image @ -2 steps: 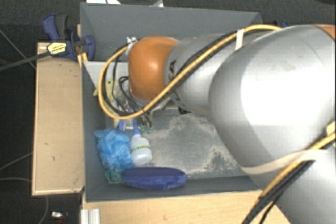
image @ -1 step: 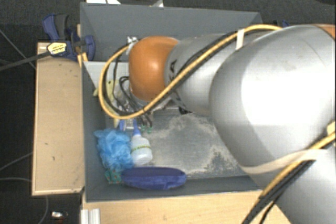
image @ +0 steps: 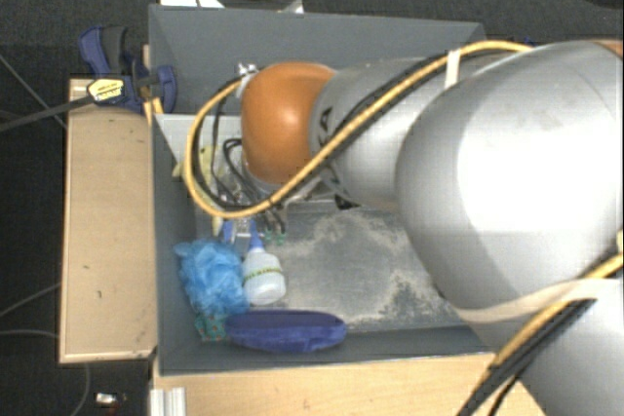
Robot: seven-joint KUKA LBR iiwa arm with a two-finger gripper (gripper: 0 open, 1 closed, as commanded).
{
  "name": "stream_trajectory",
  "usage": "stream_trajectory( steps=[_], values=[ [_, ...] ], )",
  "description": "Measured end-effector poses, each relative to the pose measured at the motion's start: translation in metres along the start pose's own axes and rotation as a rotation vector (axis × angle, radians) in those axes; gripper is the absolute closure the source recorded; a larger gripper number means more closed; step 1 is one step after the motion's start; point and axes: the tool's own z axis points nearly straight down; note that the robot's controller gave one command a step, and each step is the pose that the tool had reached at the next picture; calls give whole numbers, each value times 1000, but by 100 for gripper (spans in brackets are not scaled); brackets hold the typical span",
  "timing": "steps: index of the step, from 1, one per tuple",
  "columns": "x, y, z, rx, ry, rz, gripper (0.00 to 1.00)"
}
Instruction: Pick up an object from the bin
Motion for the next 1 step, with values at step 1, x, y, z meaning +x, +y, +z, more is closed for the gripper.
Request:
stream_trajectory(
  steps=[1],
  values=[
    [0,0,-21,1,2,-1,100]
  ],
)
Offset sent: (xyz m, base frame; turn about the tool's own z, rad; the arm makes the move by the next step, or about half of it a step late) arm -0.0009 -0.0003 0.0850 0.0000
